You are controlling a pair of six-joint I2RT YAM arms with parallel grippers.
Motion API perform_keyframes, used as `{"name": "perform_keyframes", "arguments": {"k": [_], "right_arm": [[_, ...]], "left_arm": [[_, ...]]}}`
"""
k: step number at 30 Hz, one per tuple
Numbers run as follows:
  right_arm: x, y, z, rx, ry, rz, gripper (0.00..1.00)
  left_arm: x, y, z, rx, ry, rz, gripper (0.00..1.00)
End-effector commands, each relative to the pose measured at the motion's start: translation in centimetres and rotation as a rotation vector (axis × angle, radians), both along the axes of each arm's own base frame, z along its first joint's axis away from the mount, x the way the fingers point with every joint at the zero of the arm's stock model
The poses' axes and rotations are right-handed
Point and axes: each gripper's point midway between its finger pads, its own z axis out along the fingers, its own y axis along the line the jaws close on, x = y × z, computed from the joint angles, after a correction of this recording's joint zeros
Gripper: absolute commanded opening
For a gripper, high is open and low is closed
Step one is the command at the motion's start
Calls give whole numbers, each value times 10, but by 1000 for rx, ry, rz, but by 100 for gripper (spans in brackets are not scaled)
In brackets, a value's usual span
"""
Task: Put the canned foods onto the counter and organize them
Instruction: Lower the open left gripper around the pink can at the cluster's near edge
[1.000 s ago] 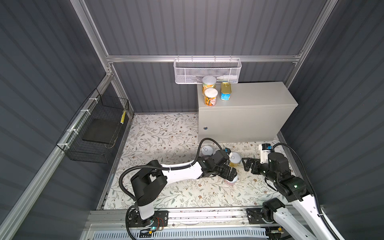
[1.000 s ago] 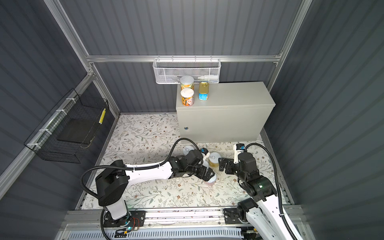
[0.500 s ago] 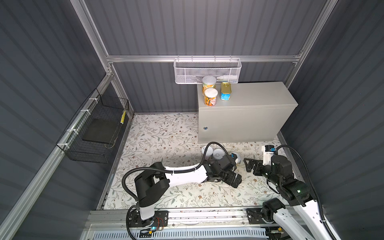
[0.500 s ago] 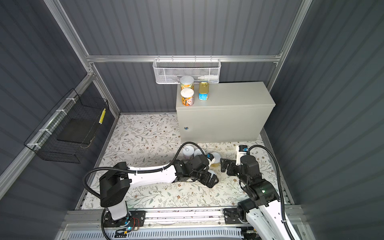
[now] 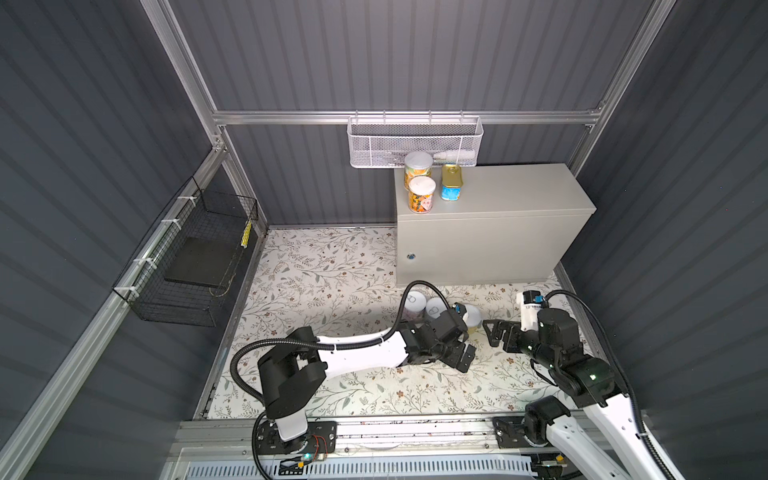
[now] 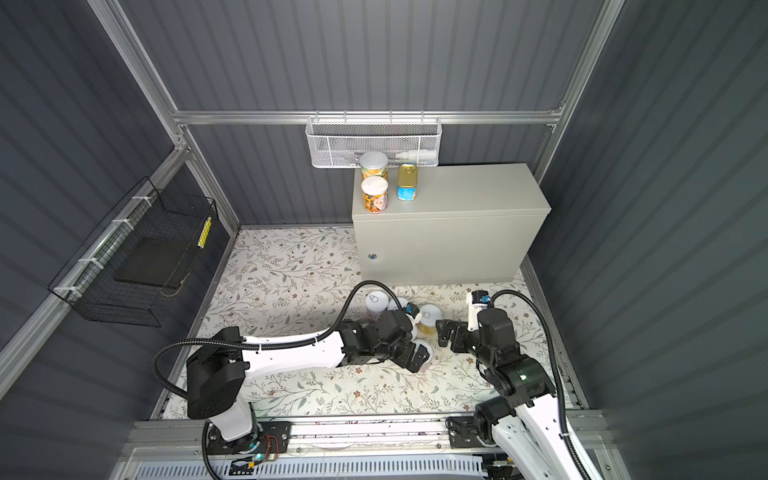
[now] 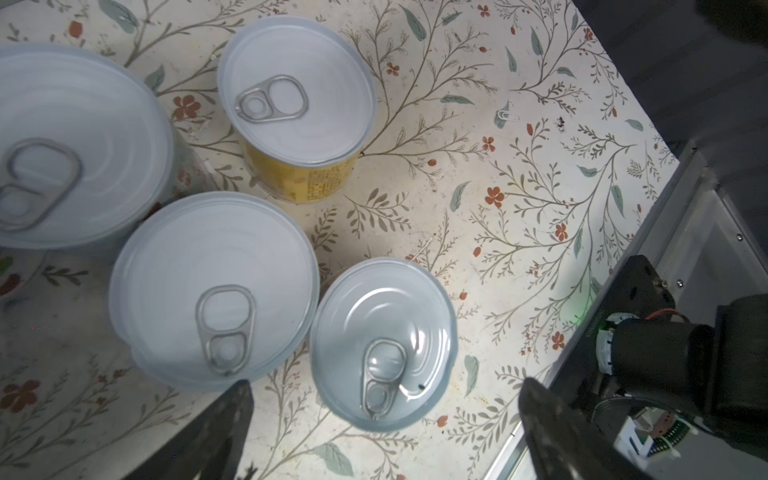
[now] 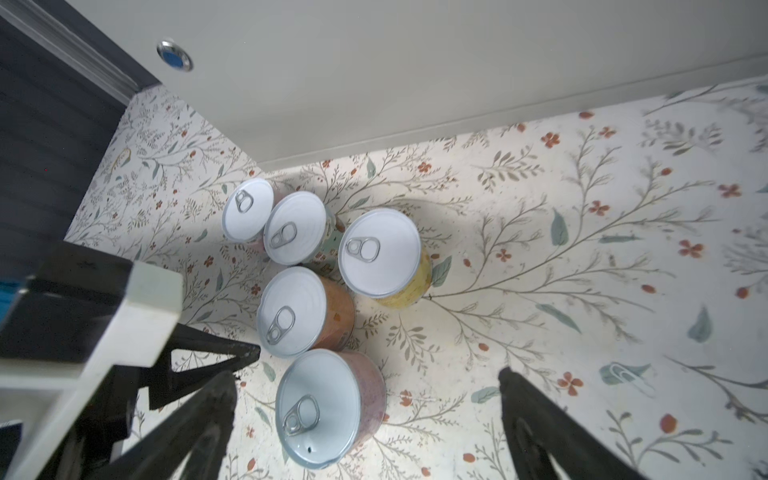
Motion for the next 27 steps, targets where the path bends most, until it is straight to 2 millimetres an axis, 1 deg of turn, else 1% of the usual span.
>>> {"name": "perform_keyframes", "arguments": {"k": [1, 3, 6, 12, 15, 24, 27], "right_arm": [[-5, 18, -5, 48, 61, 88, 99], [-4, 21, -9, 57, 78, 98, 99], [-3, 21, -11, 66, 83, 92, 99], [-3, 16, -10, 72, 62, 49, 99], [-4, 9, -9, 60, 46, 19, 99], [-4, -7, -2, 27, -2, -56, 99], [-5, -12, 0, 20, -17, -79, 99]], "left_arm": [[-1, 14, 8, -5, -53, -5, 100], [-3, 15, 9, -17, -54, -13, 100], [-8, 11, 5, -26, -32, -33, 100], [-19, -9, -3, -77, 57, -72, 100], [-21, -16, -9, -66, 87, -87, 100], [-20, -26, -25, -1, 127, -88, 100], [-14, -28, -27, 18, 117, -65, 100]]}}
